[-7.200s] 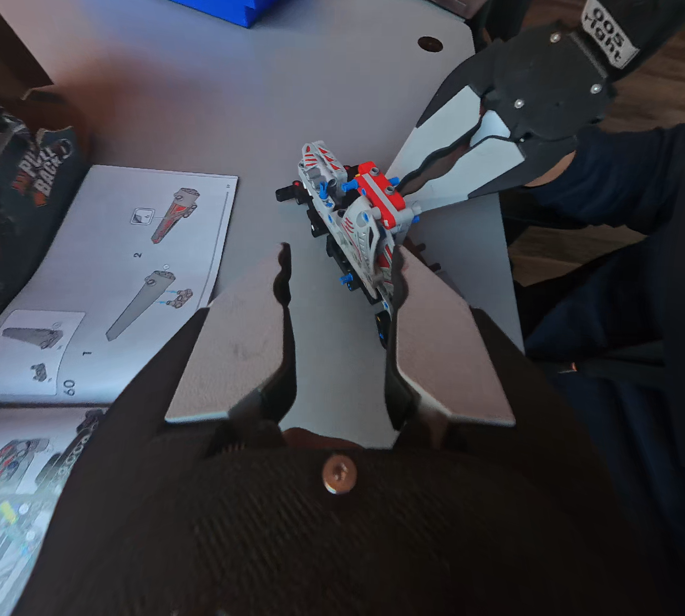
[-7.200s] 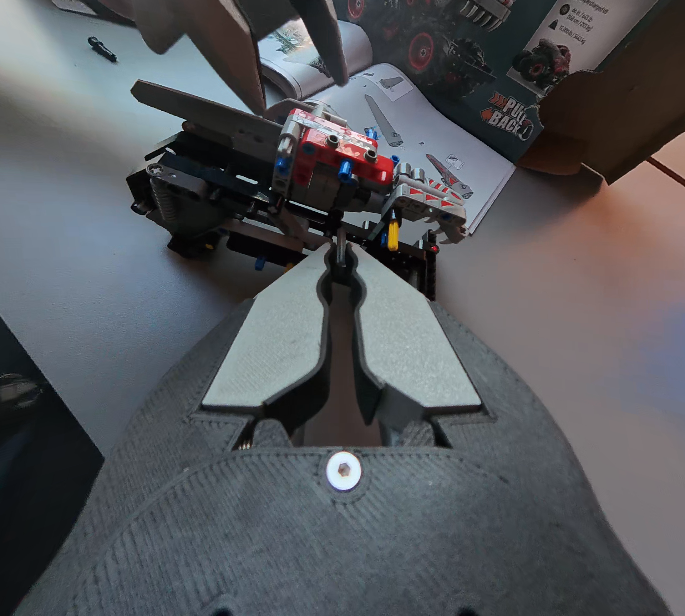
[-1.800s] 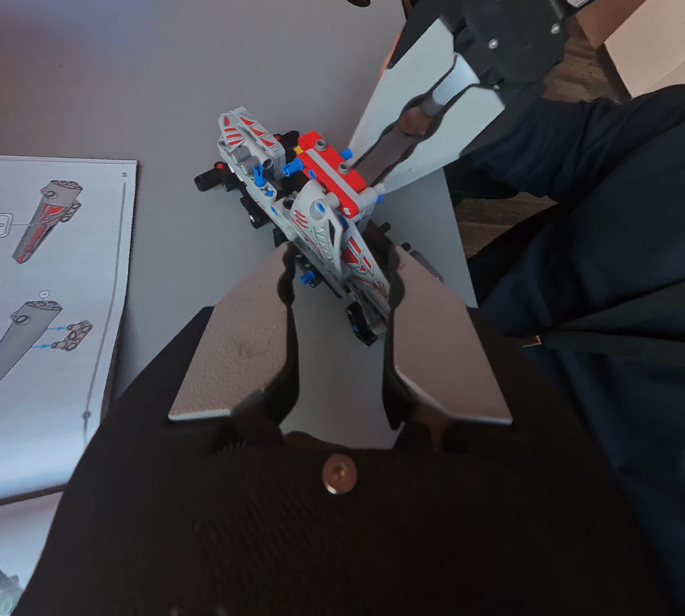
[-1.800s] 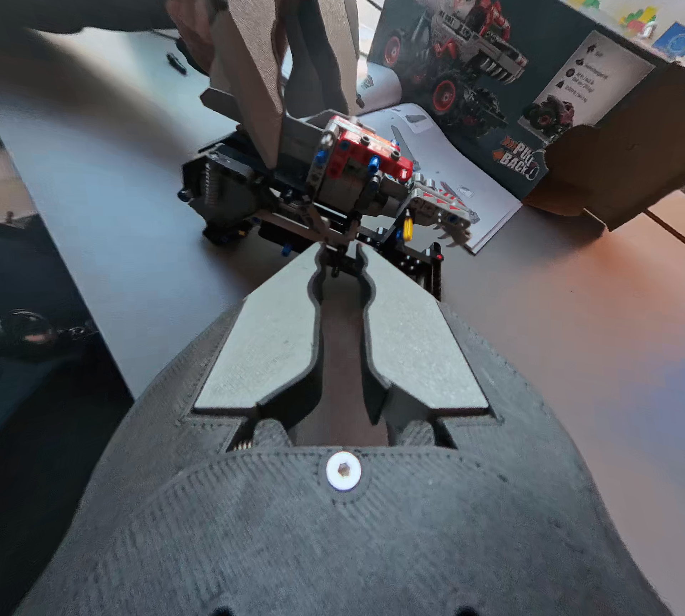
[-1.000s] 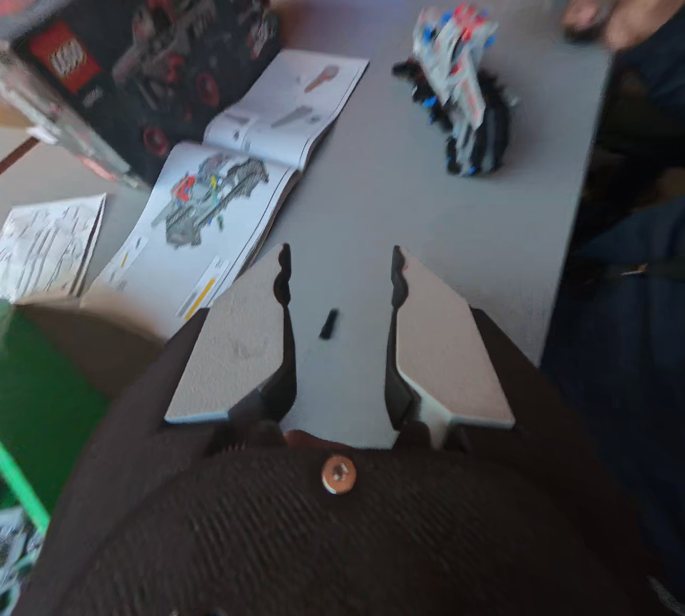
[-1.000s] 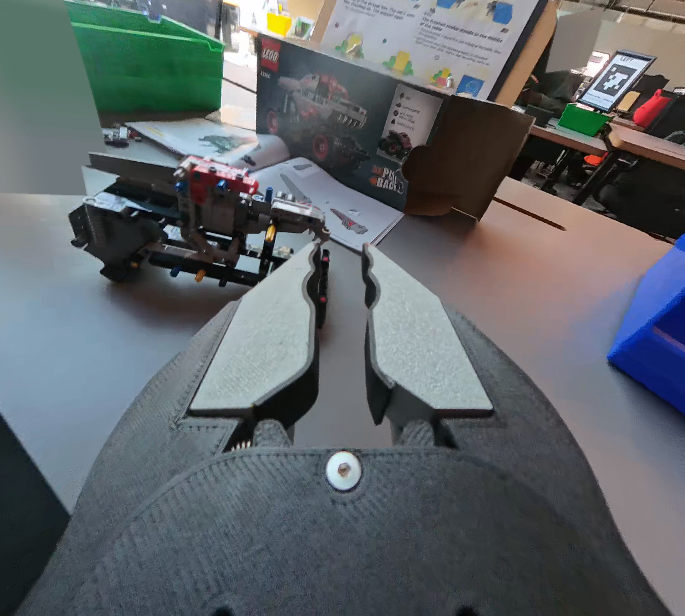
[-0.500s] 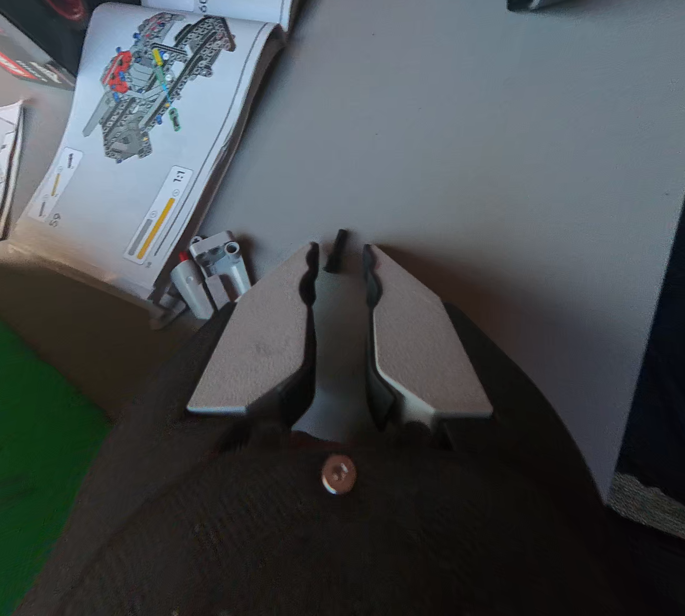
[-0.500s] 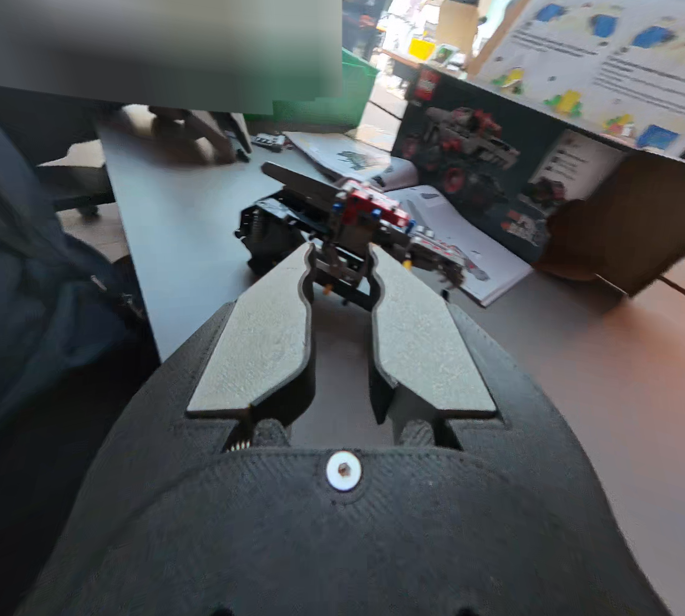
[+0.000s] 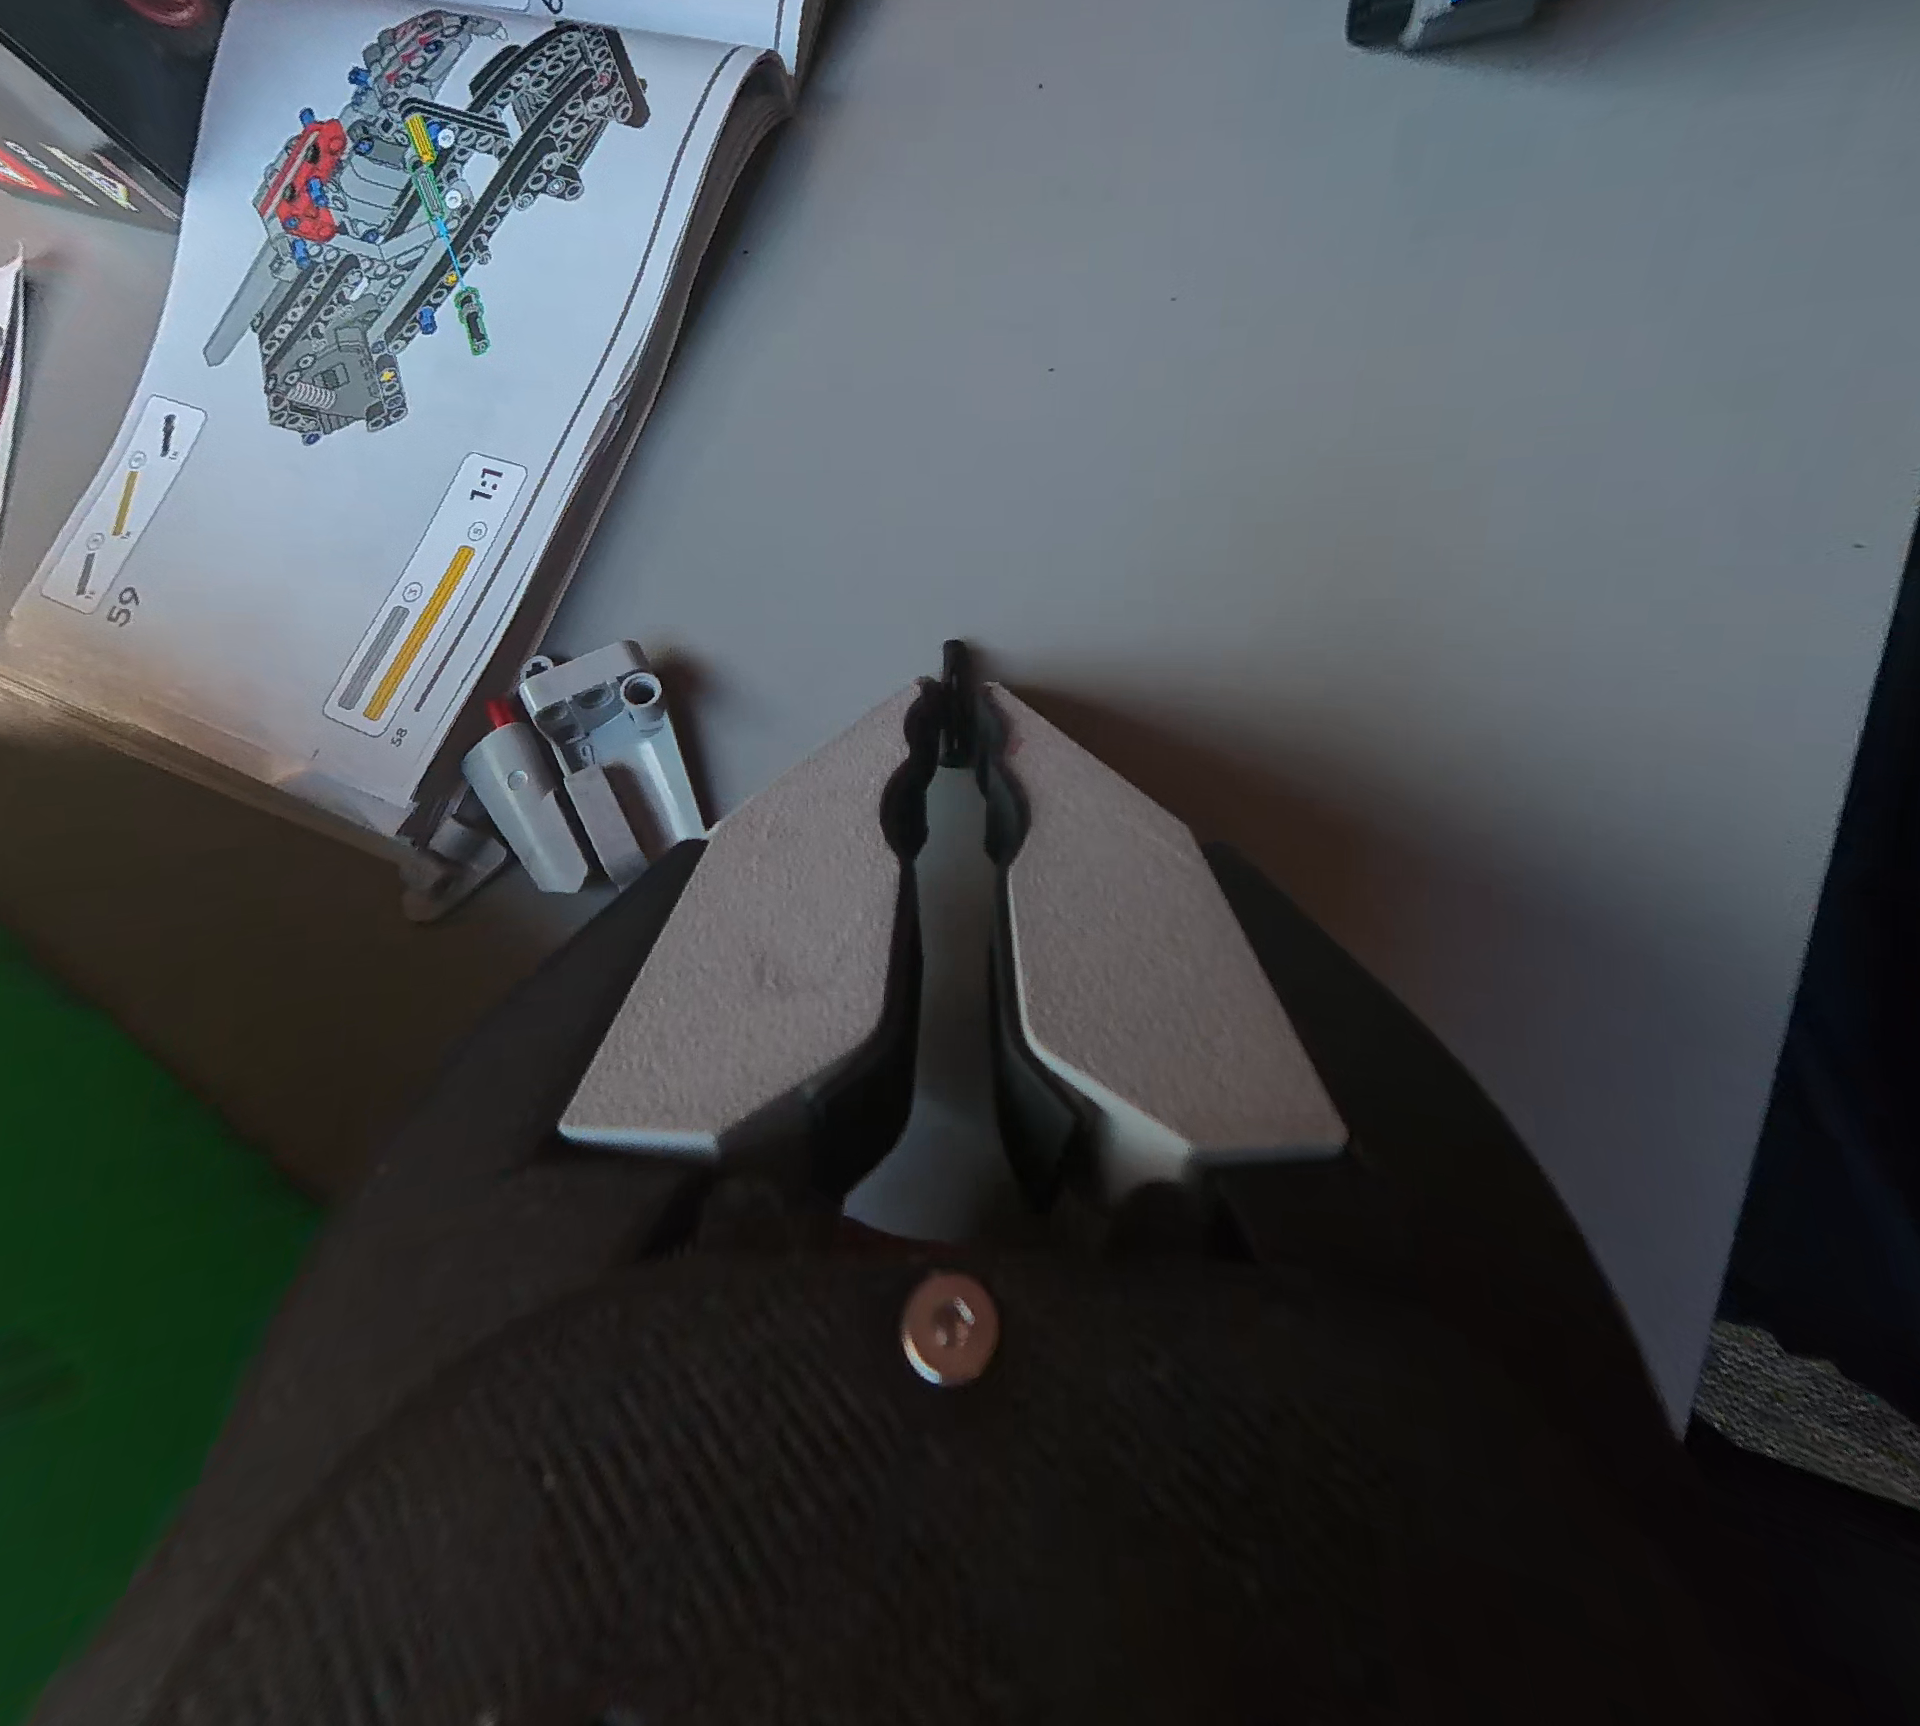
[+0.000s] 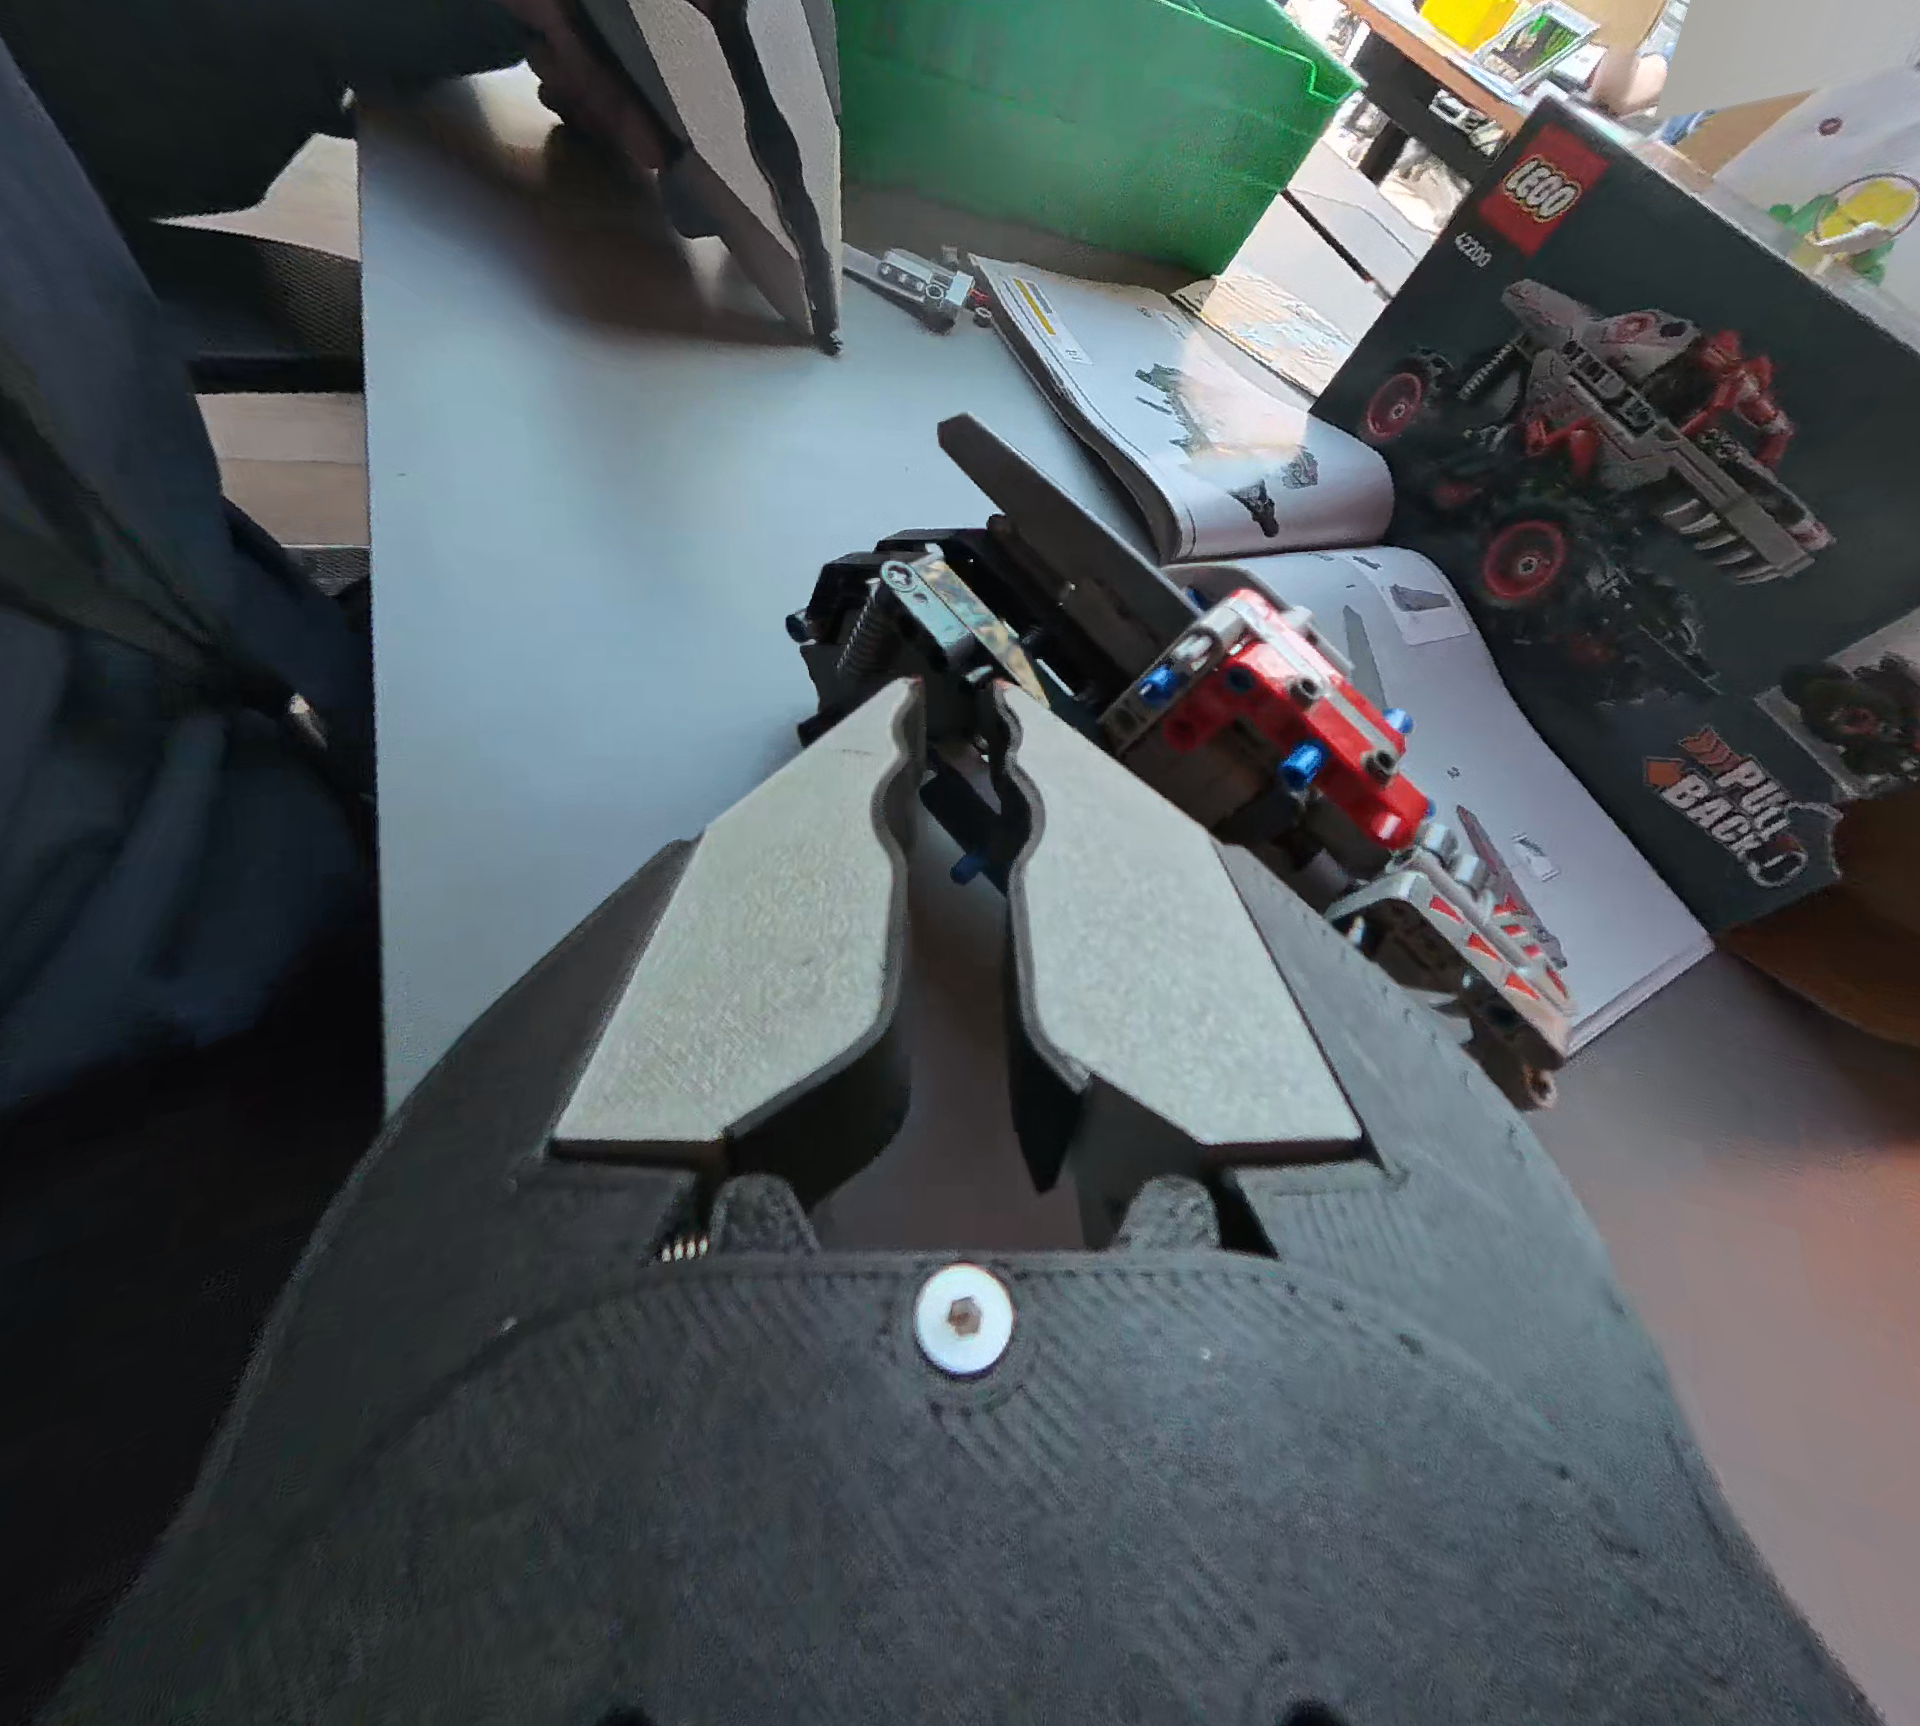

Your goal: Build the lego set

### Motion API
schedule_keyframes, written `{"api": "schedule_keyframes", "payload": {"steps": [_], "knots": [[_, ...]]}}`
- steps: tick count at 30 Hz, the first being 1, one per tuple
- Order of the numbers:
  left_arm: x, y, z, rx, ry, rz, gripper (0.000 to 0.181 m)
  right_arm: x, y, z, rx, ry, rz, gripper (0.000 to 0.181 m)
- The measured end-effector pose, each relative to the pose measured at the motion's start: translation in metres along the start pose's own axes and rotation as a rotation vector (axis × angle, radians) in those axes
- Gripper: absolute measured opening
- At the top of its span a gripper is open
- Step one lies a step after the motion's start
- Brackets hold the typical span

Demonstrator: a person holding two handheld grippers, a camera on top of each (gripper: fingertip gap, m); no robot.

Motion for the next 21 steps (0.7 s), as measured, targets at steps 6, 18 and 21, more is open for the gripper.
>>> {"api": "schedule_keyframes", "payload": {"steps": [6,18,21], "knots": [[0.0,-0.001,0.003,-0.023,-0.021,0.001,0.002,0.0,-0.006,-0.007,0.017,0.019,-0.009,0.01],[-0.067,0.018,-0.059,0.171,-0.124,-0.473,0.0,-0.043,0.005,0.037,-0.05,-0.054,-0.196,0.009],[-0.094,0.021,-0.093,0.304,-0.138,-0.59,0.0,-0.065,-0.002,0.057,-0.116,-0.05,-0.208,0.014]]}}
Point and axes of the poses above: each gripper's, where its closed fingertips meet, y back along the fingers, x out of its underside, z = x × y across the jaws, the point moved 3 cm from there along y, back along the fingers, and after that the axes turned 12 degrees about -z, right-handed, at the moved point
